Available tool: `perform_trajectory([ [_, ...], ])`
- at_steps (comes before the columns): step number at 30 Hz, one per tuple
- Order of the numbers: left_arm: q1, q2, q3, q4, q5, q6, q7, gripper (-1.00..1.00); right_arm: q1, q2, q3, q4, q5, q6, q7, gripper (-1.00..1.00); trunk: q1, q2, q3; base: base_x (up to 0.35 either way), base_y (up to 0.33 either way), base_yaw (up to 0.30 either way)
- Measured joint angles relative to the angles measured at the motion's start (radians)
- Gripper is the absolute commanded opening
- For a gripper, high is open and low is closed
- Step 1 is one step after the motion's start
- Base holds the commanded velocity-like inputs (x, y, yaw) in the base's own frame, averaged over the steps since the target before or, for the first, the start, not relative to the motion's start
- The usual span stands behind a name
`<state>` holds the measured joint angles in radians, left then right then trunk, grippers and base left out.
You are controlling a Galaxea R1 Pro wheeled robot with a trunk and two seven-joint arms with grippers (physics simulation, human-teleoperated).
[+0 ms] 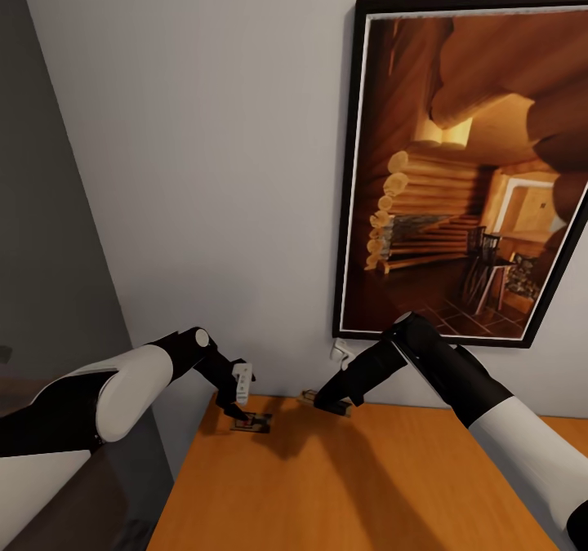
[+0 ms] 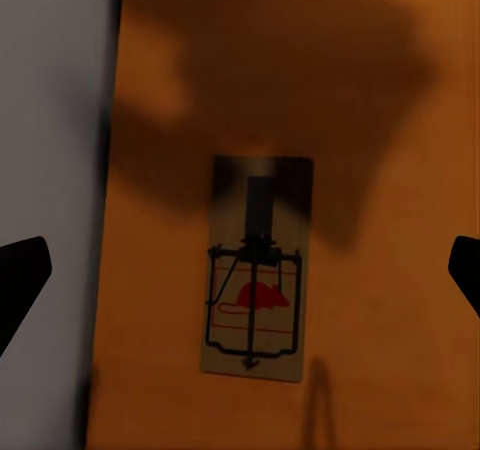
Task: Take the four mousetraps from the cabinet in the bathroom and place them on the bathroom floor. Make sure all four end up on the same floor surface, and ensure that at least two of them are either under or directly next to the same bathroom sink.
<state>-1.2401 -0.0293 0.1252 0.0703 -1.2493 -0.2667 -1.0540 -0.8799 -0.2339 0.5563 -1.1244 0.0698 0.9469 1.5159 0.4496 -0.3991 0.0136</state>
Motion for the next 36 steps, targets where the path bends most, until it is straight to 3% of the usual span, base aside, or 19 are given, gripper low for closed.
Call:
perform_trajectory([
  [6, 0.000, 0.005, 0.000, 0.000, 0.001, -0.011, -0.023, 1.00, 0.000, 0.000, 0.000, 0.000, 0.000, 0.000, 0.000, -1.00, 0.000, 0.000, 0.000, 0.000, 0.000, 0.000],
  [14, 0.000, 0.014, 0.002, 0.000, 0.000, -0.083, -0.088, 1.00, 0.000, 0.000, 0.000, 0.000, 0.000, 0.000, 0.000, -1.00, 0.000, 0.000, 0.000, 0.000, 0.000, 0.000],
  [36, 0.000, 0.024, 0.002, 0.000, -0.001, -0.091, -0.088, 1.00, 0.000, 0.000, 0.000, 0.000, 0.000, 0.000, 0.000, -1.00, 0.000, 0.000, 0.000, 0.000, 0.000, 0.000],
])
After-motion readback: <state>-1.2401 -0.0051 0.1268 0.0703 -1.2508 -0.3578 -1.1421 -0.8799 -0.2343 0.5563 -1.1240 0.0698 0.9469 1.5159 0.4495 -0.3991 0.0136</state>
